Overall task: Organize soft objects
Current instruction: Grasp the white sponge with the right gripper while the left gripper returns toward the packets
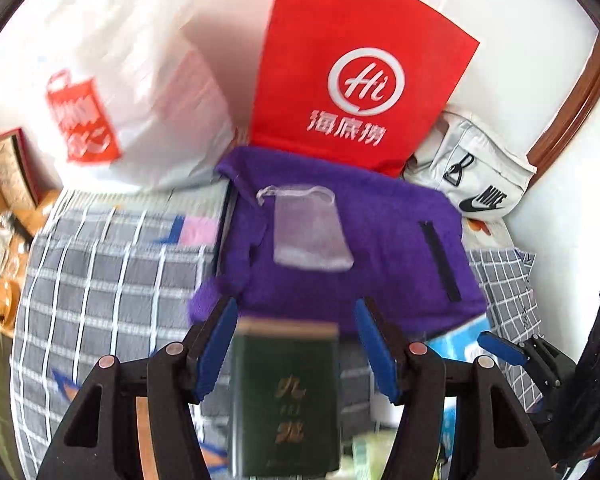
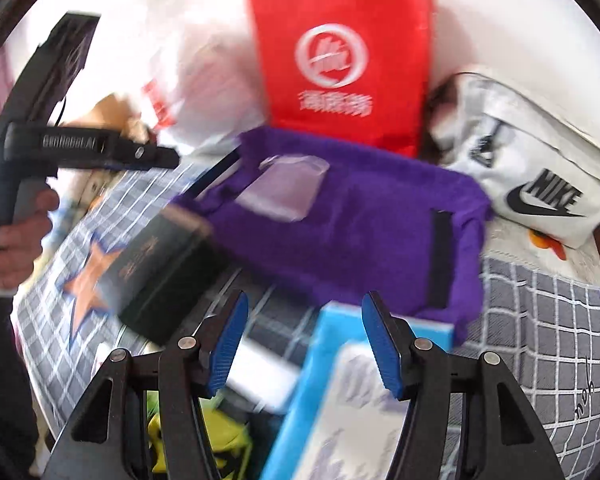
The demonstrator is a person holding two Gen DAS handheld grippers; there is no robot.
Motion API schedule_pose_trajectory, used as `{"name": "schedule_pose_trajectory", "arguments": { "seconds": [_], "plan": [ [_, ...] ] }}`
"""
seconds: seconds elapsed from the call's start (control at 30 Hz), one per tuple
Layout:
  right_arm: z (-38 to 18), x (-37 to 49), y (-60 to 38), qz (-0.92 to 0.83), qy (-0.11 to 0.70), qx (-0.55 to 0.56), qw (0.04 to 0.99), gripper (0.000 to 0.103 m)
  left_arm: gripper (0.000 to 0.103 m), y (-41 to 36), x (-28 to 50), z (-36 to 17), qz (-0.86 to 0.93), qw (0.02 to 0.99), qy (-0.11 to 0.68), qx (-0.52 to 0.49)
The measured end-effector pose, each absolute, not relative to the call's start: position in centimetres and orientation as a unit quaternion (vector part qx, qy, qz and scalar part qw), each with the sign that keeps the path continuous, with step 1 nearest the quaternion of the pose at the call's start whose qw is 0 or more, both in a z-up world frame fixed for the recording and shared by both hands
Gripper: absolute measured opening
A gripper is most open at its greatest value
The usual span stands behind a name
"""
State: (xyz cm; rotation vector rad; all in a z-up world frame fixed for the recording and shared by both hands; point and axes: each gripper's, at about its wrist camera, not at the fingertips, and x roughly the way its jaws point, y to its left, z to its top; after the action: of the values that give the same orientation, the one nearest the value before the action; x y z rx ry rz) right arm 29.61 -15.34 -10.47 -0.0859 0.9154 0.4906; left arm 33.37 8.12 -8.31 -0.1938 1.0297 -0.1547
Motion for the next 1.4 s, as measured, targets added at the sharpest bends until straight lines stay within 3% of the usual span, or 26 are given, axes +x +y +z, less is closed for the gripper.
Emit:
{"name": "schedule_pose_trajectory", "arguments": {
  "seconds": [0.13, 0.27, 0.63, 0.67, 0.7, 0.77, 0.83, 1.27, 1.4],
  "plan": [
    [-11.2, 27.9, -13.4, 0.255, 0.446, -0.069, 0.855, 0.060, 0.059, 9.3, 30.5, -8.3, -0.059, 0.866, 0.490, -0.083],
    [-11.6, 27.3, -12.0, 0.262, 0.439, -0.107, 0.853, 0.072, 0.059, 10.8, 28.6, -8.4, -0.050, 0.868, 0.486, -0.089],
    [-14.4, 28.1, -8.4, 0.267, 0.459, -0.257, 0.808, 0.072, 0.059, 12.9, 24.5, -9.0, -0.042, 0.871, 0.481, -0.090],
    [-14.9, 28.3, -8.2, 0.263, 0.468, -0.265, 0.801, 0.071, 0.059, 13.0, 24.2, -9.1, -0.042, 0.870, 0.483, -0.090],
    [-15.3, 28.4, -8.1, 0.264, 0.477, -0.267, 0.795, 0.058, 0.059, 13.0, 24.0, -9.3, -0.044, 0.869, 0.484, -0.091],
    [-15.5, 28.4, -8.1, 0.264, 0.483, -0.263, 0.793, 0.056, 0.059, 13.2, 23.7, -9.5, -0.045, 0.868, 0.487, -0.093],
    [-14.8, 28.2, -8.2, 0.261, 0.469, -0.261, 0.802, 0.047, 0.059, 13.3, 23.3, -9.8, -0.046, 0.865, 0.490, -0.098],
    [-6.4, 21.9, -13.4, 0.213, 0.419, -0.036, 0.882, 0.047, 0.059, 12.2, 18.6, -12.9, -0.047, 0.844, 0.520, -0.122],
    [-4.8, 17.8, -15.5, 0.203, 0.396, -0.012, 0.896, 0.047, 0.059, 10.6, 17.1, -14.3, -0.043, 0.838, 0.533, -0.109]
  ]
}}
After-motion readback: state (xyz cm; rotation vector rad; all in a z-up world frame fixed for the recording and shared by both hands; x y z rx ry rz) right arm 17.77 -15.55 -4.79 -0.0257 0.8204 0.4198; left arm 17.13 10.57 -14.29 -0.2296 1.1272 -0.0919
